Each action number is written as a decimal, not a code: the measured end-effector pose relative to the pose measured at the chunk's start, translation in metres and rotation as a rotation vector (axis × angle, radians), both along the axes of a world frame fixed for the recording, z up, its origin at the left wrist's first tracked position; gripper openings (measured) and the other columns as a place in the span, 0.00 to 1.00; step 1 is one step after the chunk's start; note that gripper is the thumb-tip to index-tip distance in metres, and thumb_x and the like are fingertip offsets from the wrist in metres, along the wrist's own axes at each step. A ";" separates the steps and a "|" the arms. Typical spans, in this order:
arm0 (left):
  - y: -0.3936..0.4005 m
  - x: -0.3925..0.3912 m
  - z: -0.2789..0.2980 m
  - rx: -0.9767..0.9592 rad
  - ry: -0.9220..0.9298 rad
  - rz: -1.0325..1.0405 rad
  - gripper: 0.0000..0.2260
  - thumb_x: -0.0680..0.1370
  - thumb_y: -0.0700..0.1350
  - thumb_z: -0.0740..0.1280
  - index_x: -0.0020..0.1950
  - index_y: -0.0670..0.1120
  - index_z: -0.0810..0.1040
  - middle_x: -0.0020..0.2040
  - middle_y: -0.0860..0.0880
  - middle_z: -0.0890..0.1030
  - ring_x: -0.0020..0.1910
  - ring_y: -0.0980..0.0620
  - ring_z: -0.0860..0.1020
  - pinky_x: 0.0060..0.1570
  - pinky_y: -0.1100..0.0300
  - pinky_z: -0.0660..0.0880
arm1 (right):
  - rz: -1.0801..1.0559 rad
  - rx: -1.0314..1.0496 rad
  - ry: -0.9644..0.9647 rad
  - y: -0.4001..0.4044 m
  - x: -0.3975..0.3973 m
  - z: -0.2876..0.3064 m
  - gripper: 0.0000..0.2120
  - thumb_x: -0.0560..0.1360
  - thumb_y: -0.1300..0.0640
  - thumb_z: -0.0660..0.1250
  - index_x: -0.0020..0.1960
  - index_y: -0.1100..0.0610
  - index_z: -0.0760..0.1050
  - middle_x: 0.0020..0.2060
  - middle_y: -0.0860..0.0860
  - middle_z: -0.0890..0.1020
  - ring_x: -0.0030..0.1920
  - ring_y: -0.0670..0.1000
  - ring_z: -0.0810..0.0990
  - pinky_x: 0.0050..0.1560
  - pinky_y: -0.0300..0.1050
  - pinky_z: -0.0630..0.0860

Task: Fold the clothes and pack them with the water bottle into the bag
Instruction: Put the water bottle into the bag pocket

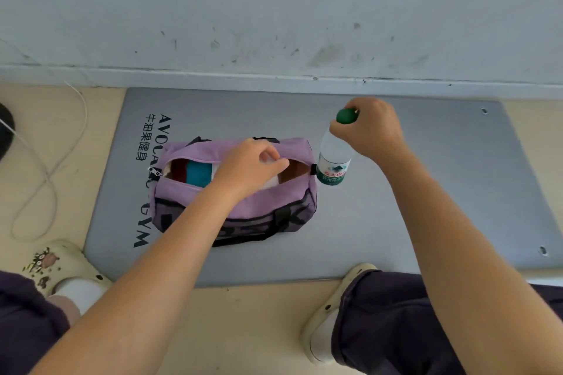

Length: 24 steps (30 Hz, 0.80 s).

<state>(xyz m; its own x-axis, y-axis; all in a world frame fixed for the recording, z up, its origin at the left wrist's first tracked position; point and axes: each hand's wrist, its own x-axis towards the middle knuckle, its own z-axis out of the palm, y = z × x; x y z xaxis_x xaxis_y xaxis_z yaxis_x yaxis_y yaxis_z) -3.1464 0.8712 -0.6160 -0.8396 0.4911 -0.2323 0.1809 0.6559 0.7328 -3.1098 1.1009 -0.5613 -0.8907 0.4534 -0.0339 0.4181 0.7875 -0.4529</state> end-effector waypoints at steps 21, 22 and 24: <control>-0.076 0.073 0.041 0.621 -0.553 0.280 0.23 0.65 0.58 0.75 0.56 0.49 0.82 0.50 0.49 0.86 0.50 0.49 0.84 0.48 0.54 0.81 | 0.440 -0.976 -0.366 -0.121 0.091 -0.002 0.15 0.73 0.48 0.74 0.58 0.49 0.78 0.51 0.47 0.85 0.51 0.47 0.84 0.45 0.38 0.80; -0.076 0.071 0.038 0.600 -0.541 0.297 0.24 0.64 0.60 0.75 0.55 0.49 0.82 0.50 0.49 0.86 0.49 0.50 0.84 0.48 0.53 0.81 | 0.431 -1.010 -0.352 -0.125 0.089 -0.008 0.13 0.73 0.50 0.73 0.57 0.49 0.79 0.50 0.48 0.86 0.50 0.47 0.85 0.44 0.37 0.80; -0.077 0.067 0.027 0.571 -0.526 0.302 0.23 0.65 0.61 0.74 0.54 0.50 0.83 0.49 0.50 0.86 0.49 0.50 0.85 0.47 0.54 0.80 | 0.415 -1.080 -0.349 -0.129 0.082 -0.021 0.13 0.73 0.52 0.74 0.57 0.48 0.79 0.52 0.49 0.85 0.52 0.49 0.84 0.46 0.39 0.80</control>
